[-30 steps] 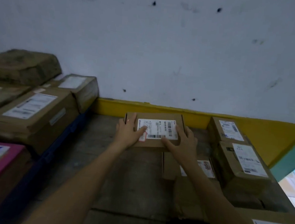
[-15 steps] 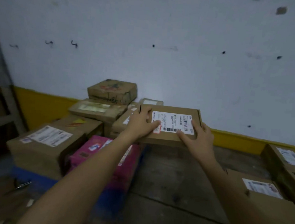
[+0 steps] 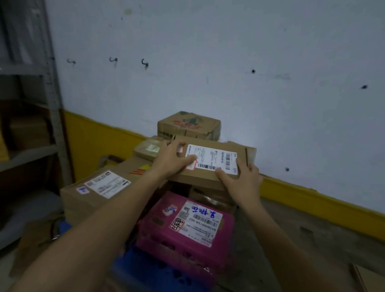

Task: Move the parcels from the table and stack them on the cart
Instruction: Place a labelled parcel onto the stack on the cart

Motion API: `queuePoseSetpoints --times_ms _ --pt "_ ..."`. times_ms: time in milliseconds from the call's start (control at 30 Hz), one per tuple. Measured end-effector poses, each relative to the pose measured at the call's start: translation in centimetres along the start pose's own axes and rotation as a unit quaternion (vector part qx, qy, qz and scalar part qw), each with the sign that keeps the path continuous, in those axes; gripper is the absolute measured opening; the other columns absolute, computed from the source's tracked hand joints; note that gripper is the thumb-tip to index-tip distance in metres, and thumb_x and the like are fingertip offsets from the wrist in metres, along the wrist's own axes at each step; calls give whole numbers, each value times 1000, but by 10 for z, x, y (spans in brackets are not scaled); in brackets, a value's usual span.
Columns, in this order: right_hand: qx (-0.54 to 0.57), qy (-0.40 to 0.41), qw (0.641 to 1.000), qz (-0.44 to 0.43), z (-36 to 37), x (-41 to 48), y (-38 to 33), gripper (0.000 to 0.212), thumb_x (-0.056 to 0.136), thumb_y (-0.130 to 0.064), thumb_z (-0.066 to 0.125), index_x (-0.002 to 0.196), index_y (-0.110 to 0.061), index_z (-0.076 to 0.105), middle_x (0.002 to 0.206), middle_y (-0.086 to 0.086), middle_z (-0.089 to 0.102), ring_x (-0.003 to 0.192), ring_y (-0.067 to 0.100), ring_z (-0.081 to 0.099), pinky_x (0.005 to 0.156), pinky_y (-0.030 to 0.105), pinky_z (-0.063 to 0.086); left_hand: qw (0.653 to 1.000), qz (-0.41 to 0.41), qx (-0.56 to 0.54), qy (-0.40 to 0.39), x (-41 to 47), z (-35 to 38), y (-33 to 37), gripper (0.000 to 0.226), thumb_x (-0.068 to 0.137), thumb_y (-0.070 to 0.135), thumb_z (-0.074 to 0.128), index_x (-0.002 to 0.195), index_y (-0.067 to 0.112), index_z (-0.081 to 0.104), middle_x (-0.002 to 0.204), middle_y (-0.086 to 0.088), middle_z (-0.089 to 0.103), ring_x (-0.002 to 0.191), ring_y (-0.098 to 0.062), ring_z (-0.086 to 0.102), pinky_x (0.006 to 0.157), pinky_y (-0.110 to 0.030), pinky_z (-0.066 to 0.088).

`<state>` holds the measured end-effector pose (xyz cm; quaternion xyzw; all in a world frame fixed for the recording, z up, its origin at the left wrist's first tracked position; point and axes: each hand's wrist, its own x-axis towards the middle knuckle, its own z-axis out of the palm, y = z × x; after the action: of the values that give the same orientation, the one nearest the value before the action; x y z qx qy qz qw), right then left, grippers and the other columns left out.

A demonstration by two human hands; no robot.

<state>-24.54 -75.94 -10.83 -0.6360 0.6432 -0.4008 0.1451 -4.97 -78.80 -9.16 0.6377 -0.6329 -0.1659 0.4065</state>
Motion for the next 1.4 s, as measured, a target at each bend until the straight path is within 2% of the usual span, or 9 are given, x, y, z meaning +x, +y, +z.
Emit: queuePoseSetpoints --times_ms 167,267,367,533,600,733,833,1033,1400 --pt "-7 -18 1000 12 50 26 -34 74 80 -59 58 143 -31 31 152 7 23 138 32 19 108 47 24 999 -5 35 12 48 -29 -38 60 77 45 70 130 22 50 131 -10 52 113 -24 54 91 -32 47" --pt "26 -19 999 31 80 45 -53 74 80 -56 61 143 -29 32 154 7 17 140 33 14 110 49 21 999 10 35 4 80 -43 -59 66 78 42 71 134 15 49 132 -9 55 115 -23 55 82 -23 42" --pt "4 -10 998 57 107 61 -69 75 80 -58 58 144 -30 31 157 6 13 142 36 9 113 50 13 999 26 24 -17 110 -54 -79 66 79 37 71 135 12 48 132 -9 56 113 -22 56 78 -20 41" --pt "-52 -11 995 83 138 80 -87 77 82 -61 53 146 -30 24 156 7 16 142 34 12 112 48 16 997 42 18 -69 153 -60 -109 63 80 37 70 134 13 50 132 -13 53 113 -25 57 96 -34 48" --pt "-73 -8 992 101 145 84 -90 76 83 -60 52 146 -29 25 155 7 17 140 33 14 111 46 18 995 38 17 -94 166 -55 -119 62 80 38 70 134 13 51 132 -14 51 114 -26 56 100 -39 46" --pt "-146 -39 981 123 162 89 -87 74 85 -61 47 145 -22 28 154 9 19 138 31 19 110 41 17 990 38 19 -136 176 -36 -143 63 81 39 69 133 8 51 137 -16 49 121 -28 49 103 -39 42" --pt "-176 -41 975 131 170 95 -83 75 85 -64 43 145 -20 29 154 10 19 139 30 20 111 41 15 990 32 10 -138 182 -26 -153 67 81 43 67 135 9 48 142 -15 44 126 -29 45 105 -43 39" --pt "-174 -50 974 137 174 108 -79 75 85 -65 43 144 -19 31 151 12 26 137 32 24 109 43 22 989 26 -5 -146 199 -21 -158 68 79 45 69 134 10 51 136 -15 50 119 -28 51 102 -42 43" --pt "-184 -55 972 137 168 108 -83 75 85 -67 40 145 -23 30 151 11 27 136 32 26 109 43 23 988 34 12 -151 207 -24 -157 64 82 44 66 134 11 50 139 -13 48 124 -28 47 100 -37 41"
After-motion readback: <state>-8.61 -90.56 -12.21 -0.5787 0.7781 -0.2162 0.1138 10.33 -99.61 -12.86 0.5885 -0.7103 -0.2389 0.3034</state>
